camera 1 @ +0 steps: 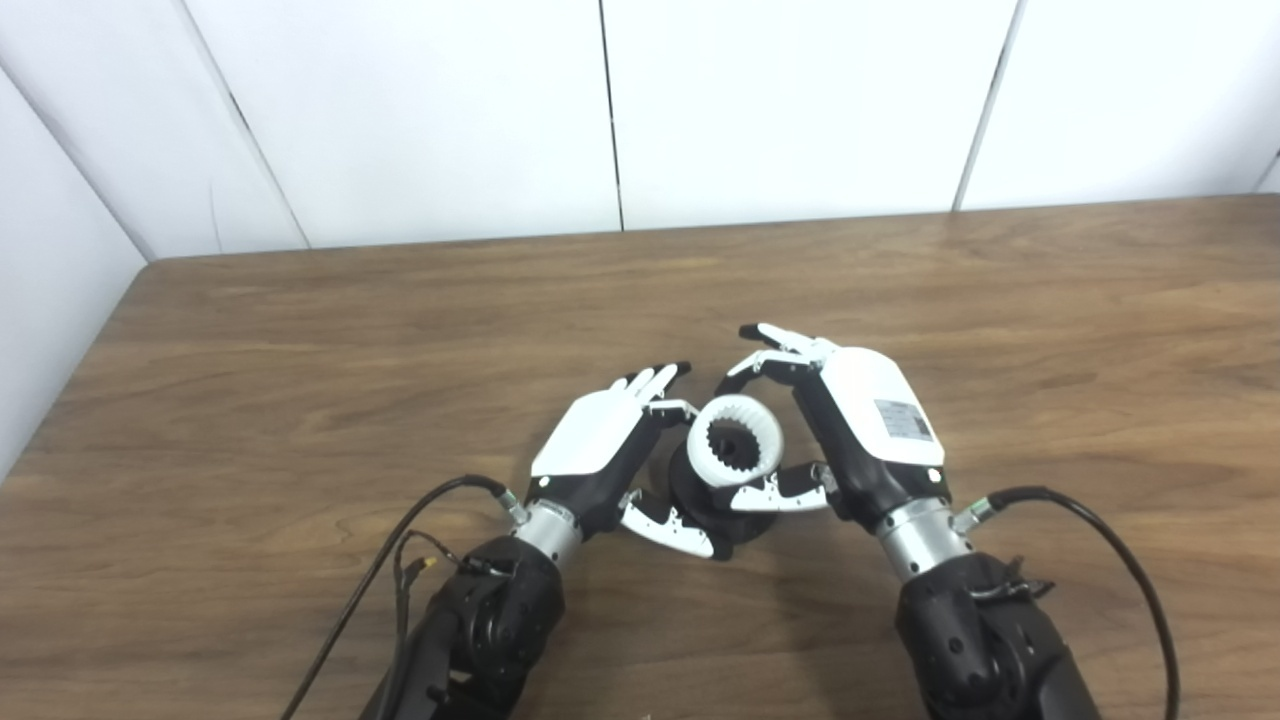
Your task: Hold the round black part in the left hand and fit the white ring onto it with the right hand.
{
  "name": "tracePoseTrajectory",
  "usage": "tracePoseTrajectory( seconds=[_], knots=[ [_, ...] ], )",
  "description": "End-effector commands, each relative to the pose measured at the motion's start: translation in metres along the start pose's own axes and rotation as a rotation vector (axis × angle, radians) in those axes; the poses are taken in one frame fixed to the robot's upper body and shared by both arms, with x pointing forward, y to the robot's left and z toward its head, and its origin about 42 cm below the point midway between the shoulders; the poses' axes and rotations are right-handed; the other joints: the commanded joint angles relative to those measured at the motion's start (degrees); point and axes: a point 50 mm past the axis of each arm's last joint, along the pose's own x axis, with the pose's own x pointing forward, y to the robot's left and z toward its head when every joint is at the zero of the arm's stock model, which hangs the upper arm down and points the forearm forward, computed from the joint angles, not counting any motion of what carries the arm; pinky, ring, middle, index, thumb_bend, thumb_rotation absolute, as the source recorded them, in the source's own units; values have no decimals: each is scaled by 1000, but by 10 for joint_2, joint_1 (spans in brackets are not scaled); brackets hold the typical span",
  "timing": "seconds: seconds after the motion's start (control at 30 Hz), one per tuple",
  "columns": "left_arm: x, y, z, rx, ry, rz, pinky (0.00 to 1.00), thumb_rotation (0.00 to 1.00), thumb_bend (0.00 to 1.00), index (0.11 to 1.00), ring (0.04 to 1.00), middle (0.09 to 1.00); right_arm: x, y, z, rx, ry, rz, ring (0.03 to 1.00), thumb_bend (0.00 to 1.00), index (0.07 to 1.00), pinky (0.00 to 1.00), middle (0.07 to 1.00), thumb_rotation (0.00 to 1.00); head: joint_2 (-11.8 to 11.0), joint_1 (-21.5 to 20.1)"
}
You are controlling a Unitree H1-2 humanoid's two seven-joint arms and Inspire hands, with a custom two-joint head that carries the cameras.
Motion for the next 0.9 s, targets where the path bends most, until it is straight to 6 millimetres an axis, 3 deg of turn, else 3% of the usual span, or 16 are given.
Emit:
tracePoseTrajectory(
  seconds=[0.0,0.53,0.57,0.63,0.67,0.7,0.77,0.87],
  knots=[
    [5,15,10,23,-43,41,1000,329,960,605,1000,1000,9,-9,10,-13,-71,-56,857,521,490,865,865,142,1,2],
    [5,19,16,33,-42,39,1000,333,960,604,1000,1000,9,3,-6,-36,-33,30,859,521,492,885,869,147,10,4],
    [5,19,16,32,-40,36,1000,332,963,606,1000,1000,9,2,-5,-44,-27,49,884,740,623,878,904,275,10,4],
    [5,20,16,25,-38,35,1000,332,967,608,1000,1000,9,0,-3,-57,-16,87,903,868,708,876,930,366,10,4],
    [5,20,16,20,-38,36,1000,304,975,607,1000,1000,9,-1,-3,-62,-13,102,928,947,797,883,963,455,10,1],
    [5,20,16,17,-38,35,1000,295,978,606,1000,1000,9,-2,-2,-68,-9,119,937,974,828,886,975,485,10,1],
    [5,20,16,18,-40,35,1000,392,999,609,1000,1000,9,-4,-3,-78,-4,144,955,998,921,870,997,541,10,1],
    [5,21,16,24,-38,35,1000,356,993,611,1000,1000,9,-6,-3,-85,-1,172,968,1000,986,860,1000,559,11,0]
  ],
)
